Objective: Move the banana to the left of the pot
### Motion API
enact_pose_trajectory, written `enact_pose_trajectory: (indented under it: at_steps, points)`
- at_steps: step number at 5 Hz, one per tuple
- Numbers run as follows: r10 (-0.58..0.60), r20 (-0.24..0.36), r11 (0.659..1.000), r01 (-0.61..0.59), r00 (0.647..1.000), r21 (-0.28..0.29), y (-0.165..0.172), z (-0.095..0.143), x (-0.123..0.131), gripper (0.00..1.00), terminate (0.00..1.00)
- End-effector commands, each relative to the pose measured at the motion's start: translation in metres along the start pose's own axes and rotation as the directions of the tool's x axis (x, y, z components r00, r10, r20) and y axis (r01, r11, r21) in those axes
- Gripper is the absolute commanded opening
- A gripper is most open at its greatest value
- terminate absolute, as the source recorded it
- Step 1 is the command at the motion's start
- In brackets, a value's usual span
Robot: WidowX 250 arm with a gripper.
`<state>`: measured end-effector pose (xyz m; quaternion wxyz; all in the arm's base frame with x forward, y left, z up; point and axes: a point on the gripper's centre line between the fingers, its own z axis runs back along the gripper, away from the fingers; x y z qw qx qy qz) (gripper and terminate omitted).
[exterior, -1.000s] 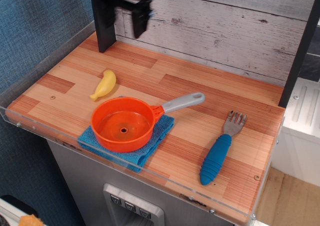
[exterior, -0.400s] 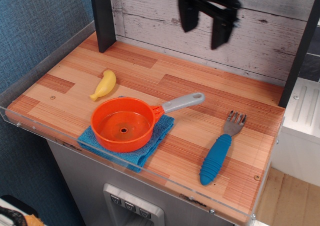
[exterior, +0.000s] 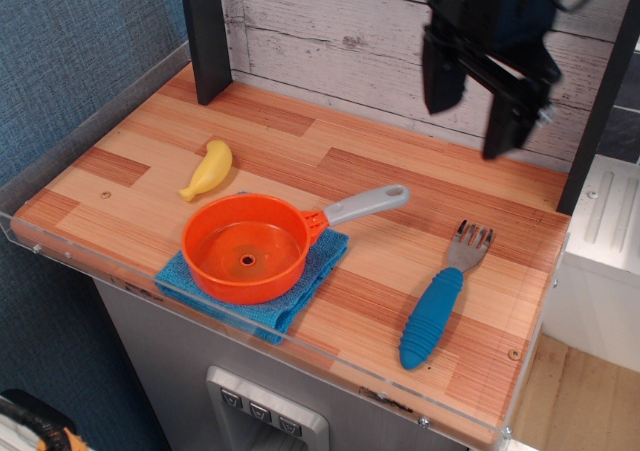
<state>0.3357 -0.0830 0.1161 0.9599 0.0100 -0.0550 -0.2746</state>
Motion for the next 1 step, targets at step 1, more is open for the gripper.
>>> enact_pose_trajectory:
  at_steps: [1]
  points:
    - [-0.076, 0.054, 0.997, 0.077, 0.996, -0.01, -0.0236, 0.0244, -0.0137, 1.0, 1.0]
